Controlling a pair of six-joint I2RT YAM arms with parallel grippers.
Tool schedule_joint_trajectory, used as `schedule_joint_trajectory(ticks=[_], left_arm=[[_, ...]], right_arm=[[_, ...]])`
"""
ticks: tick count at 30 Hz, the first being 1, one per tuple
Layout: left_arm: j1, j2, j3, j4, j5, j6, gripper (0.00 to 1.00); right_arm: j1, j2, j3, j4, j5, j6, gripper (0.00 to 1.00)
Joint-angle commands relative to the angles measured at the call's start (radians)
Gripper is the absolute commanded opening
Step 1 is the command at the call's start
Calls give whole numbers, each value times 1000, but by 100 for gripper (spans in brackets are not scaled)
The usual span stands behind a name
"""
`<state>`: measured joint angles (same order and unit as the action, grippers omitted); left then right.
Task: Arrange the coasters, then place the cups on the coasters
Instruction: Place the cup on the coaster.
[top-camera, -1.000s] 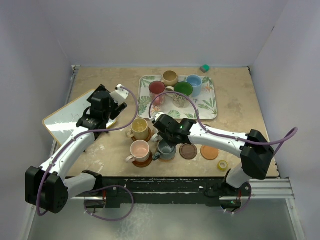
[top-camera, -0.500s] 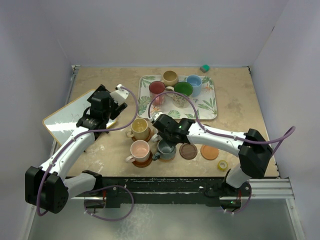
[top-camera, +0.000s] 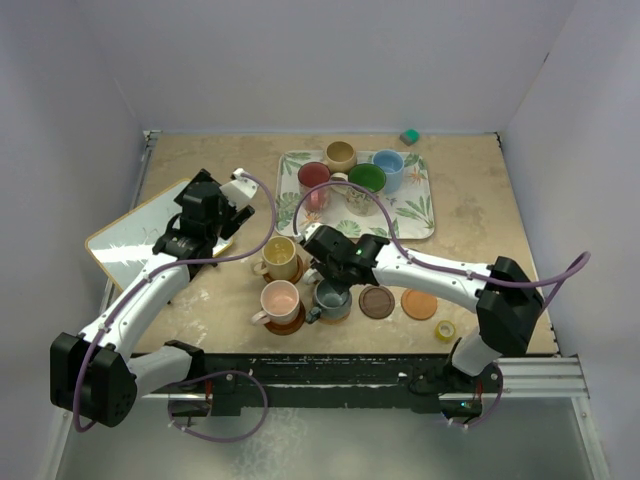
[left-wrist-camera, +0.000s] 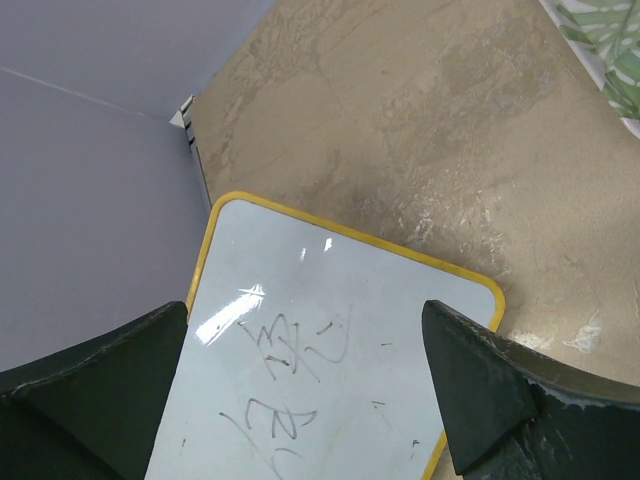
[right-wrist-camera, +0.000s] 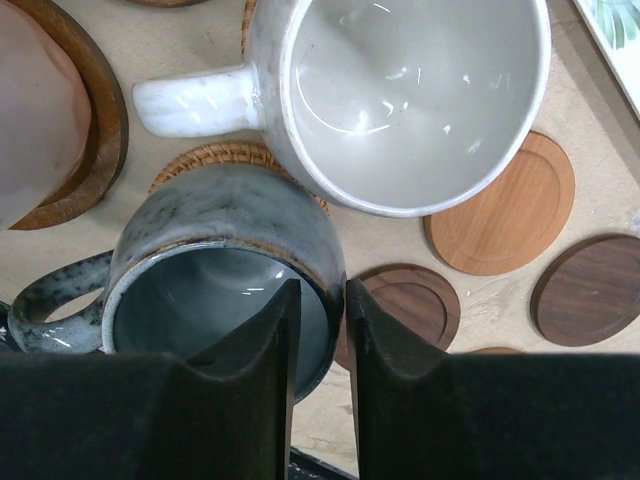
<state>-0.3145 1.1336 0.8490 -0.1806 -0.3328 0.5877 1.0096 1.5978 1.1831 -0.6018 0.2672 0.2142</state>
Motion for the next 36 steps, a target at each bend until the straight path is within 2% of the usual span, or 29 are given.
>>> schedule_joint_trajectory(ticks=[1,15,22,24,27,28,31,36], left_arm=[[6,-1,35,44,1,1,96],[6,16,54,63,-6,-13,97],[5,18,83,61,20,-28,98],[7,17,94,52,34,-44,99],[7,11,105,43,59,-74,100],[6,10,111,39,68,-85,100],[7,7,128,19,104,-121,100],[7,6,154,-19,146,-170,100]], right_arm=[[6,-30,35,13,-11,-5,29],[6,-164,32,13,36,-59,62],[2,-250,90,1,166,-174,75],[1,-290,90,16,203,-204,82],[-11,-335,90,28,258,-243,98],[-18,-348,91,23,259,-259,100],[-42,-393,86,24,221,-317,100],[-132,-510,47,77,28,-379,100]])
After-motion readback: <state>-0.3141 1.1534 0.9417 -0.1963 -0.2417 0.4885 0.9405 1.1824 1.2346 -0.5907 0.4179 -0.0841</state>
